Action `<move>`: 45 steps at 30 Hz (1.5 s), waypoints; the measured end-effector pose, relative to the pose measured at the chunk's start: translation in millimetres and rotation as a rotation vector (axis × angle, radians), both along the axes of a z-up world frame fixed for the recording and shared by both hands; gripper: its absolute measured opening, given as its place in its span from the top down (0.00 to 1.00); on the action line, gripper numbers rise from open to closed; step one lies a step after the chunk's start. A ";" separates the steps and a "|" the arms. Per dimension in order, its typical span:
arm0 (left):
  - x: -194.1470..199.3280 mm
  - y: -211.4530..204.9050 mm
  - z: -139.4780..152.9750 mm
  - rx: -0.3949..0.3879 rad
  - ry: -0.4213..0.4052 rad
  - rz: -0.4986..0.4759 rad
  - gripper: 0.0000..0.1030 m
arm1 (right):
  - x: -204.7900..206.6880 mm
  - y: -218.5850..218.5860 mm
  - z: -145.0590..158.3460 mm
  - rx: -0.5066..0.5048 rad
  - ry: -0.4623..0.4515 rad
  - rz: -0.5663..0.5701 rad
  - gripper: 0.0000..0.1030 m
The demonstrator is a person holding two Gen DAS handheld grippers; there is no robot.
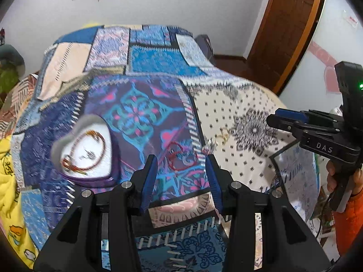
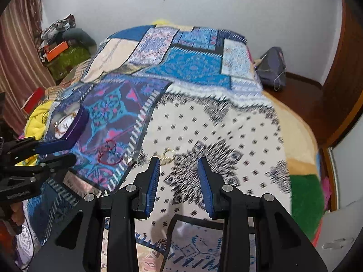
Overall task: Organize jewelry
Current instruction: 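Withdraw both open tools from the tin back toward remaining jewelry, then grasp red string bracelet with left tool while right tool approaches silver charm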
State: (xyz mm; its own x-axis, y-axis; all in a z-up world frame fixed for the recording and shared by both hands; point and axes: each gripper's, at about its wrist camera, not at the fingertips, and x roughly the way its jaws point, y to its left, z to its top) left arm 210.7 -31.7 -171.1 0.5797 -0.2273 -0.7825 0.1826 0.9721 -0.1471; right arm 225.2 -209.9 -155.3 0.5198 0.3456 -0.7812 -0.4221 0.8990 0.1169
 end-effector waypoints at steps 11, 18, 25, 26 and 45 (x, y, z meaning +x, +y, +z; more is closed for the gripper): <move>7.9 -5.8 -45.3 0.003 0.118 -0.017 0.58 | 2.1 40.5 -30.2 -0.001 0.084 0.153 0.70; 10.8 1.2 -49.5 -0.012 0.121 -0.005 0.58 | 14.6 55.5 -48.4 0.046 0.172 0.197 0.70; 11.3 2.2 -51.3 -0.010 0.111 -0.015 0.58 | 21.0 66.0 -54.5 0.034 0.175 0.193 0.71; 11.7 1.9 -51.6 -0.007 0.110 -0.016 0.58 | 21.1 67.1 -55.0 0.027 0.165 0.190 0.73; 43.0 -22.3 -58.9 0.025 0.101 -0.050 0.48 | 15.6 34.8 -28.6 0.074 0.077 0.118 0.85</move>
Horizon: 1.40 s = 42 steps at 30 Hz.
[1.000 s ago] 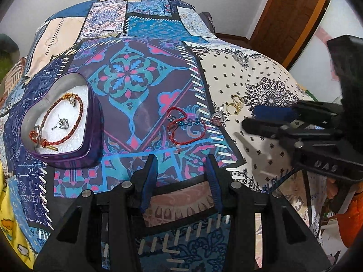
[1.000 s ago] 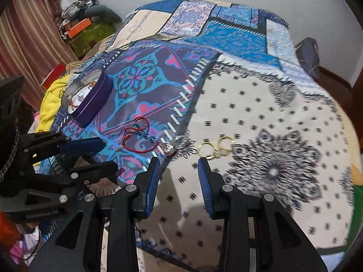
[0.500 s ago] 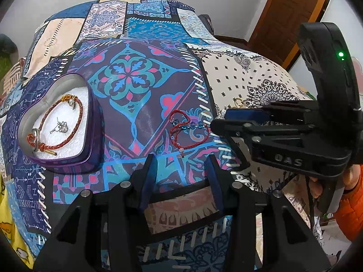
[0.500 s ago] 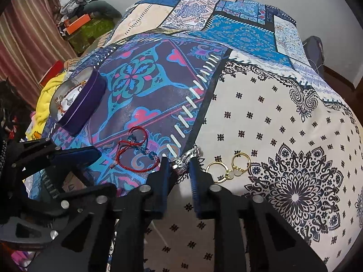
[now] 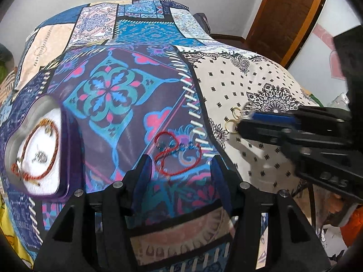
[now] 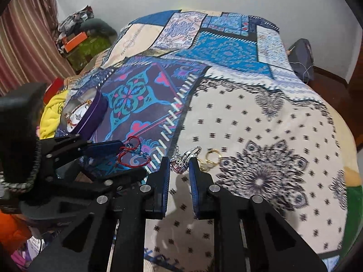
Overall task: Organize jewelry
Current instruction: 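Grasp red string bracelet with left tool while right tool approaches silver charm, then lift silver charm with right tool while left tool lifts red bracelet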
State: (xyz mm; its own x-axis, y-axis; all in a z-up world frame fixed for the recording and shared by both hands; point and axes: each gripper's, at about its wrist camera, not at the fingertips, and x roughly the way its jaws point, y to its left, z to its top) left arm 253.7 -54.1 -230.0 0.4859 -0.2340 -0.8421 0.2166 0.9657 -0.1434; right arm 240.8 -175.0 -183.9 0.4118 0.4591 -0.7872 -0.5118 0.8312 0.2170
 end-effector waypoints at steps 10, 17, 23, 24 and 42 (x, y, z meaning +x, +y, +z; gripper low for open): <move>4.5 -16.8 -3.2 0.064 -0.030 -0.054 0.79 | -4.6 -11.2 3.5 0.012 -0.010 -0.036 0.85; 1.9 -17.8 -2.8 0.032 -0.014 -0.054 1.00 | -10.6 -10.7 12.5 0.021 -0.024 -0.038 0.85; -13.3 -10.1 10.8 -0.006 -0.036 -0.021 1.00 | -17.1 -7.6 26.9 0.027 -0.052 -0.036 0.85; -15.5 -7.9 14.1 -0.011 -0.043 -0.016 1.00 | -17.9 -5.8 29.9 0.029 -0.057 -0.034 0.85; -66.7 62.4 127.9 -0.072 -0.320 0.125 1.00 | -34.5 39.9 78.0 0.086 -0.156 0.027 0.85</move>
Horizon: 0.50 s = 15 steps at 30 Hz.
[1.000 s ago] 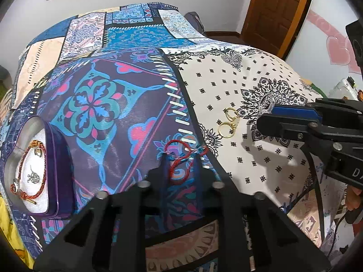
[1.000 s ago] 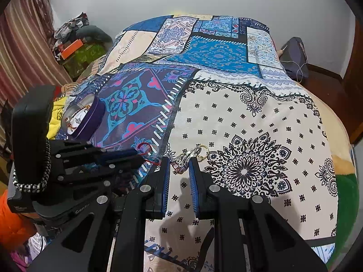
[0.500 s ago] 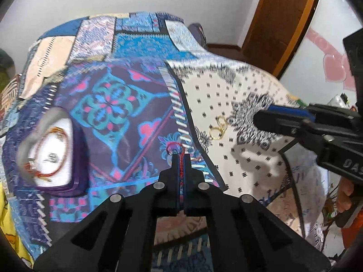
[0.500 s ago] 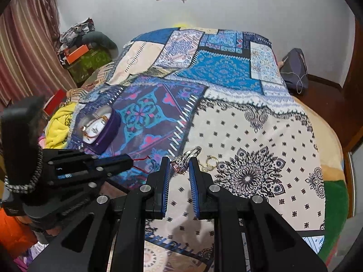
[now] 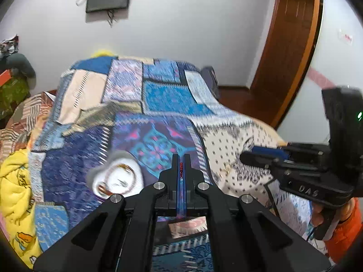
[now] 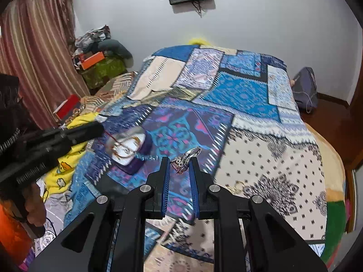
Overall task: Organize jewelry
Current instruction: 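Lift silver charm with right tool while left tool lifts red bracelet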
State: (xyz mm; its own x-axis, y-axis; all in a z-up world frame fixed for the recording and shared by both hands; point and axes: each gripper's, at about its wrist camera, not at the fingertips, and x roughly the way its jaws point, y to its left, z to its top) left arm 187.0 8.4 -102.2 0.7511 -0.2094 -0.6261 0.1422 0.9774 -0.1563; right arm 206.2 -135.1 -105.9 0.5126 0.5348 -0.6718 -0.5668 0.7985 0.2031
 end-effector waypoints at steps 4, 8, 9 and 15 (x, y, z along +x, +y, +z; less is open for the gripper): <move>-7.3 22.5 23.3 -0.006 -0.059 0.038 1.00 | 0.6 15.2 6.7 0.013 -0.019 0.022 0.85; -9.1 40.0 40.3 0.003 -0.107 0.071 1.00 | 3.6 31.5 8.6 0.027 -0.026 0.048 0.85; -9.8 45.2 43.7 0.004 -0.118 0.082 1.00 | 3.3 33.2 8.8 0.030 -0.027 0.052 0.85; -10.1 69.2 53.5 0.000 -0.152 0.124 1.00 | 8.4 55.7 6.0 0.049 -0.017 0.097 0.85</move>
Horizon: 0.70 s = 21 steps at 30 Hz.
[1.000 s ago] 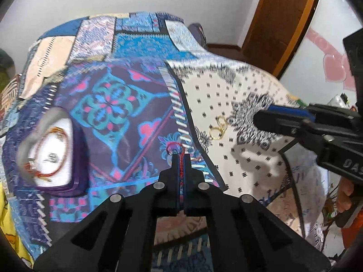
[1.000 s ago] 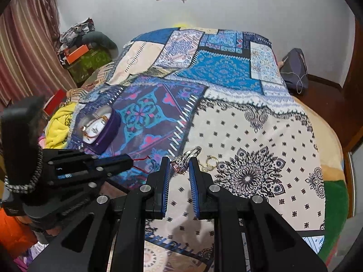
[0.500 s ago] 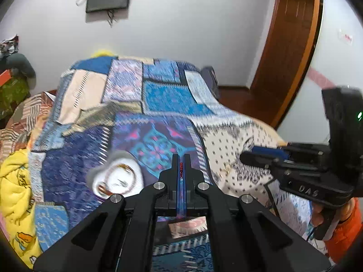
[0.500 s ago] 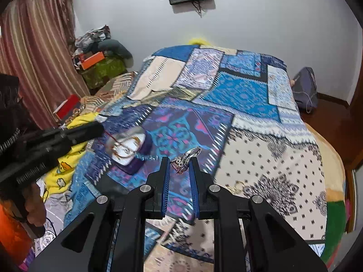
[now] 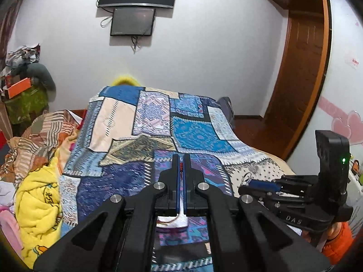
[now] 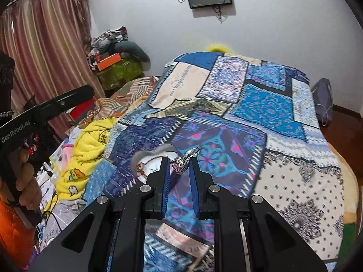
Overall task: Organize jewelry
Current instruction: 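Lift silver charm with right tool while left tool lifts red bracelet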
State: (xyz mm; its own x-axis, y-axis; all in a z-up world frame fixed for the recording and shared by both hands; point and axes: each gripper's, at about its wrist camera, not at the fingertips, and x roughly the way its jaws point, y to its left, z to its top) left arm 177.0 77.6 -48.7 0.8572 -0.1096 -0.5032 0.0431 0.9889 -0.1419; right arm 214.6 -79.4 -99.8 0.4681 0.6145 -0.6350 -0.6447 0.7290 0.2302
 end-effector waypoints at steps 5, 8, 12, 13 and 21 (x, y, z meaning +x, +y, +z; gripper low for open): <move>12.4 12.8 -7.2 -0.001 0.003 0.032 1.00 | 5.2 19.7 -10.0 -0.002 0.026 0.033 0.85; 21.9 17.3 -18.1 -0.003 0.020 0.038 1.00 | 10.0 29.7 -18.3 -0.012 0.045 0.048 0.85; 31.7 19.1 -33.7 -0.017 0.053 0.019 1.00 | 14.7 40.9 -29.5 -0.031 0.072 0.064 0.85; 34.2 18.2 -38.9 -0.013 0.064 0.014 1.00 | 15.8 44.2 -33.4 -0.037 0.080 0.069 0.85; 44.0 20.9 -75.6 -0.037 0.147 -0.008 1.00 | 22.4 60.3 -54.3 -0.070 0.130 0.104 0.85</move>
State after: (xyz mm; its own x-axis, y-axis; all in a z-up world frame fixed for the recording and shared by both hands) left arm 221.0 98.5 -124.2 0.7733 -0.1368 -0.6191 0.0269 0.9827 -0.1835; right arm 237.0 -19.1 -154.1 0.3155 0.6075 -0.7289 -0.6851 0.6774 0.2680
